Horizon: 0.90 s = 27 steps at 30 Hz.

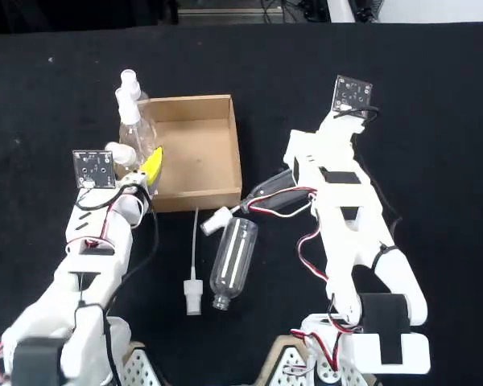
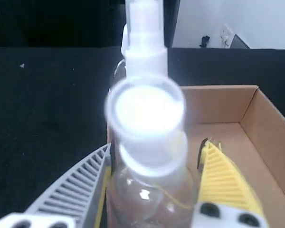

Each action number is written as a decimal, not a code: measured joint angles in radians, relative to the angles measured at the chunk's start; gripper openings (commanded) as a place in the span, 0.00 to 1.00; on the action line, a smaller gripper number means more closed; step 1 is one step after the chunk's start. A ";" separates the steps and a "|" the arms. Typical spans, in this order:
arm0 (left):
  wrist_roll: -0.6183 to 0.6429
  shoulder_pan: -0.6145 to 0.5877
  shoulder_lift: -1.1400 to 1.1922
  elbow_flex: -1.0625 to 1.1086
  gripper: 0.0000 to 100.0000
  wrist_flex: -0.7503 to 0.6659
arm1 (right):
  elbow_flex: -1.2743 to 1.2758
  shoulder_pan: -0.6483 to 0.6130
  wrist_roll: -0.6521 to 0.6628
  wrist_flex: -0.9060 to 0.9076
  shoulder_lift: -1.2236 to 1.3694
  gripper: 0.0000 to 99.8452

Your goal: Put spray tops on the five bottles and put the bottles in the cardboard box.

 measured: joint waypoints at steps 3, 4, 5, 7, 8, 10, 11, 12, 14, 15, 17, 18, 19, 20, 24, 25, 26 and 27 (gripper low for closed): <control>-0.003 -0.008 -0.094 0.041 0.28 0.023 | 0.000 0.000 0.000 0.000 0.000 0.01; -0.015 -0.008 -0.130 0.049 0.28 0.057 | 0.000 0.000 0.000 0.000 0.000 0.01; -0.028 -0.008 -0.169 0.054 0.28 0.103 | 0.000 0.000 0.000 0.000 0.000 0.01; -0.034 -0.008 -0.249 0.057 0.28 0.210 | 0.000 0.000 0.000 0.000 0.000 0.01; -0.034 -0.008 -0.293 0.057 0.28 0.270 | 0.000 0.000 0.000 0.000 0.000 0.01; -0.034 -0.008 -0.382 0.057 0.28 0.377 | 0.000 0.000 0.000 0.000 0.000 0.01; -0.034 -0.008 -0.430 0.057 0.28 0.425 | 0.000 0.000 0.000 0.000 0.000 0.01; -0.034 -0.008 -0.477 0.057 0.28 0.470 | 0.000 0.000 0.000 0.000 0.000 0.01; -0.034 -0.008 -0.574 0.057 0.28 0.554 | 0.000 0.000 0.000 0.000 0.000 0.01; -0.034 -0.008 -0.620 0.057 0.28 0.600 | 0.000 0.000 0.000 0.000 0.000 0.01; -0.034 -0.008 -0.710 0.057 0.28 0.703 | 0.000 0.000 0.000 0.000 0.000 0.01; -0.034 -0.008 -0.753 0.057 0.28 0.760 | 0.000 0.000 0.000 0.000 0.000 0.01; -0.034 -0.008 -0.795 0.057 0.28 0.818 | 0.000 0.000 0.000 0.000 0.000 0.01; -0.034 -0.008 -0.836 0.057 0.28 0.876 | 0.000 0.000 0.000 0.000 0.000 0.01; -0.034 -0.008 -0.982 0.057 0.28 1.080 | 0.000 0.000 0.000 0.000 0.000 0.01; -0.034 -0.008 -1.016 0.057 0.28 1.126 | 0.000 0.000 0.000 0.000 0.000 0.01; -0.034 -0.008 -1.046 0.057 0.28 1.163 | 0.000 0.000 0.000 0.000 0.000 0.01; -0.034 -0.009 -1.071 0.057 0.28 1.200 | 0.000 0.000 0.000 0.000 0.000 0.01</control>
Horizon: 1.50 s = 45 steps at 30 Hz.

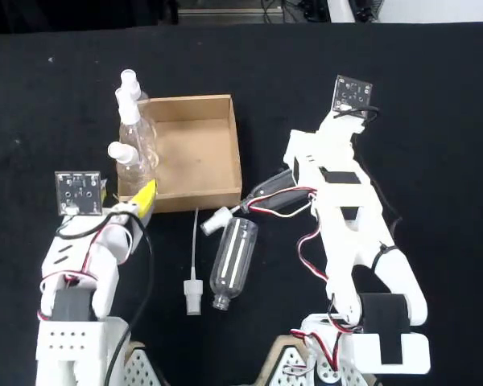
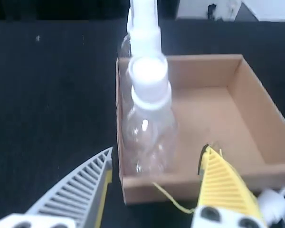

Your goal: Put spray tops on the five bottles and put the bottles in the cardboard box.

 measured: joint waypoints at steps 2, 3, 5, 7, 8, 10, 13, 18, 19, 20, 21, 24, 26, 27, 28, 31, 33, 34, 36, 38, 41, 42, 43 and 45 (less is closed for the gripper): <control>0.000 0.012 -0.054 0.000 0.28 0.081 | 0.000 0.000 0.000 0.000 0.000 0.01; 0.000 0.025 -0.078 -0.002 0.27 0.127 | 0.000 0.000 0.000 0.000 0.000 0.01; 0.000 0.046 -0.114 -0.023 0.27 0.232 | 0.000 0.000 0.000 0.000 0.000 0.01; 0.000 0.071 -0.138 -0.066 0.27 0.330 | 0.000 0.000 0.000 0.000 0.000 0.01; 0.000 0.080 -0.144 -0.092 0.27 0.377 | 0.000 0.000 0.000 0.000 0.000 0.01; 0.000 0.094 -0.150 -0.143 0.27 0.451 | 0.000 0.000 0.000 0.000 0.000 0.01; 0.002 0.121 -0.153 -0.206 0.27 0.546 | 0.000 0.000 0.000 0.000 0.000 0.01; 0.063 0.259 -0.098 -0.270 0.28 0.661 | 0.000 0.000 0.000 0.000 0.000 0.01; 0.083 0.299 -0.078 -0.279 0.28 0.678 | 0.000 0.000 0.000 0.000 0.000 0.01; 0.100 0.344 -0.057 -0.287 0.28 0.690 | 0.000 0.000 0.000 0.000 0.000 0.01; 0.117 0.387 -0.032 -0.295 0.28 0.701 | 0.000 0.000 0.000 0.000 0.000 0.01; 0.167 0.514 0.048 -0.324 0.28 0.706 | 0.000 0.000 0.000 0.000 0.000 0.01; 0.199 0.583 0.109 -0.348 0.28 0.706 | 0.000 0.005 0.000 0.000 0.000 0.01; 0.215 0.609 0.138 -0.362 0.28 0.706 | 0.000 0.015 0.000 0.000 0.000 0.01; 0.230 0.632 0.169 -0.376 0.28 0.704 | 0.000 0.029 0.000 0.000 0.000 0.01; 0.269 0.657 0.252 -0.388 0.28 0.671 | 0.000 0.054 0.000 0.000 0.000 0.01; 0.276 0.657 0.288 -0.393 0.28 0.641 | 0.000 0.054 0.000 0.000 0.000 0.01; 0.278 0.655 0.301 -0.393 0.28 0.629 | 0.000 0.054 0.005 0.000 0.000 0.01; 0.278 0.654 0.311 -0.393 0.28 0.614 | 0.000 0.054 0.044 0.000 0.000 0.01; 0.278 0.629 0.315 -0.393 0.28 0.601 | -0.006 0.054 0.103 0.000 0.000 0.01; 0.278 0.591 0.315 -0.394 0.27 0.598 | -0.074 0.054 0.192 0.060 0.000 0.05; 0.278 0.586 0.315 -0.394 0.28 0.598 | -0.115 0.054 0.222 0.114 0.000 0.08; 0.278 0.583 0.316 -0.396 0.28 0.598 | -0.164 0.054 0.258 0.187 0.000 0.11; 0.278 0.577 0.318 -0.396 0.28 0.598 | -0.296 0.054 0.350 0.368 0.000 0.18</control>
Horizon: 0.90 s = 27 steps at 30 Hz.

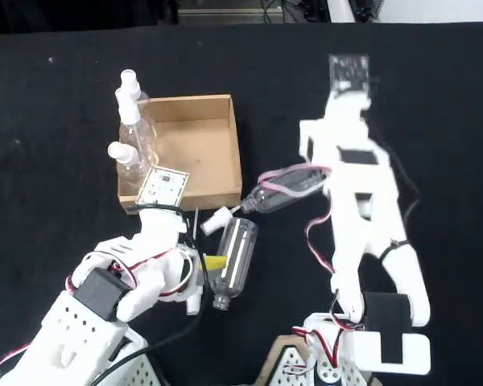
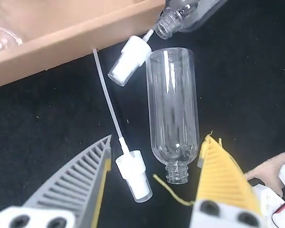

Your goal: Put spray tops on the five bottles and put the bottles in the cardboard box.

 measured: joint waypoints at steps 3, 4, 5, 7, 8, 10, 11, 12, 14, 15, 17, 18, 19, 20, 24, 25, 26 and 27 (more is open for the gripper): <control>-0.017 -0.002 0.000 0.000 0.28 -0.006 | -0.219 -0.009 0.187 0.330 0.052 0.22; -0.043 -0.002 0.000 0.000 0.27 -0.006 | -0.281 -0.015 0.267 0.440 0.083 0.23; -0.078 -0.002 0.000 0.005 0.27 -0.006 | -0.330 -0.025 0.348 0.543 0.112 0.23; -0.172 -0.002 0.000 0.031 0.27 -0.028 | -0.390 -0.038 0.520 0.718 0.163 0.23; -0.213 0.000 0.000 0.048 0.27 -0.048 | -0.404 -0.041 0.611 0.779 0.187 0.23; -0.256 0.000 0.000 0.084 0.27 -0.091 | -0.417 -0.044 0.786 0.848 0.239 0.23; -0.264 0.000 0.000 0.098 0.27 -0.106 | -0.419 -0.044 0.868 0.864 0.261 0.23; -0.267 0.000 0.000 0.109 0.27 -0.120 | -0.422 -0.044 0.942 0.878 0.272 0.23; -0.267 -0.002 0.000 0.117 0.27 -0.132 | -0.428 -0.044 1.066 0.885 0.288 0.23; -0.267 -0.002 0.000 0.117 0.27 -0.135 | -0.428 -0.044 1.112 0.888 0.290 0.25; -0.267 -0.005 0.000 0.118 0.27 -0.138 | -0.428 -0.049 1.191 0.891 0.290 0.30; -0.267 -0.008 0.000 0.118 0.27 -0.138 | -0.428 -0.055 1.221 0.893 0.290 0.32; -0.265 -0.008 0.000 0.118 0.27 -0.138 | -0.428 -0.060 1.246 0.893 0.290 0.34; -0.267 -0.008 0.000 0.118 0.27 -0.138 | -0.428 -0.066 1.258 0.893 0.290 0.35; -0.267 -0.008 0.000 0.118 0.27 -0.138 | -0.428 -0.117 1.277 0.893 0.302 0.35; -0.267 -0.008 0.000 0.118 0.27 -0.138 | -0.428 -0.130 1.277 0.893 0.311 0.35; -0.267 -0.008 0.000 0.118 0.27 -0.138 | -0.428 -0.143 1.278 0.893 0.324 0.35; -0.267 -0.008 0.000 0.118 0.27 -0.138 | -0.428 -0.150 1.280 0.893 0.336 0.35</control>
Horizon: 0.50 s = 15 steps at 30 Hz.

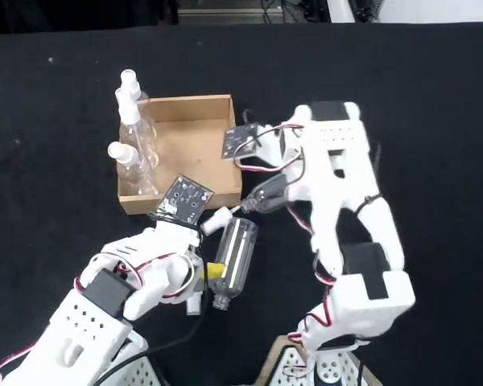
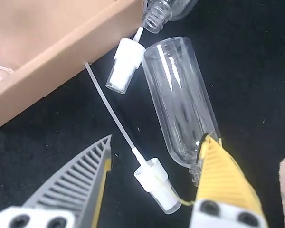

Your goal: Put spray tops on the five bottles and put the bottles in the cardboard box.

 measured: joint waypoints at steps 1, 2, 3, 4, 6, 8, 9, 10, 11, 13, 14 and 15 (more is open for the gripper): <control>0.000 -0.002 0.000 0.000 0.27 0.000 | 0.000 -0.006 0.003 0.000 0.015 0.35; 0.000 -0.002 0.000 0.000 0.27 0.000 | 0.000 -0.009 0.003 0.000 0.035 0.35; 0.000 -0.002 0.000 0.000 0.27 0.000 | 0.000 -0.011 0.003 0.000 0.060 0.35; 0.000 -0.002 0.000 0.000 0.27 0.000 | 0.000 -0.011 0.003 -0.005 0.084 0.35; 0.000 -0.002 0.000 0.000 0.27 0.000 | 0.000 -0.009 0.003 -0.028 0.123 0.35; 0.000 -0.002 0.000 0.000 0.27 0.000 | 0.000 -0.011 0.003 -0.049 0.167 0.35; -0.002 -0.002 0.000 0.000 0.27 0.000 | 0.000 -0.009 0.003 -0.054 0.187 0.35; -0.002 -0.002 0.000 0.000 0.27 0.000 | 0.000 -0.009 0.003 -0.055 0.203 0.35; -0.002 -0.002 0.000 0.000 0.27 0.000 | 0.000 -0.009 0.003 -0.057 0.213 0.35; -0.005 -0.002 0.000 0.000 0.27 0.000 | 0.000 0.005 -0.003 -0.066 0.219 0.33; -0.005 -0.002 0.000 0.000 0.27 0.000 | 0.000 0.023 -0.020 -0.075 0.219 0.30; -0.005 -0.002 0.000 0.000 0.27 0.000 | 0.002 0.048 -0.038 -0.083 0.219 0.27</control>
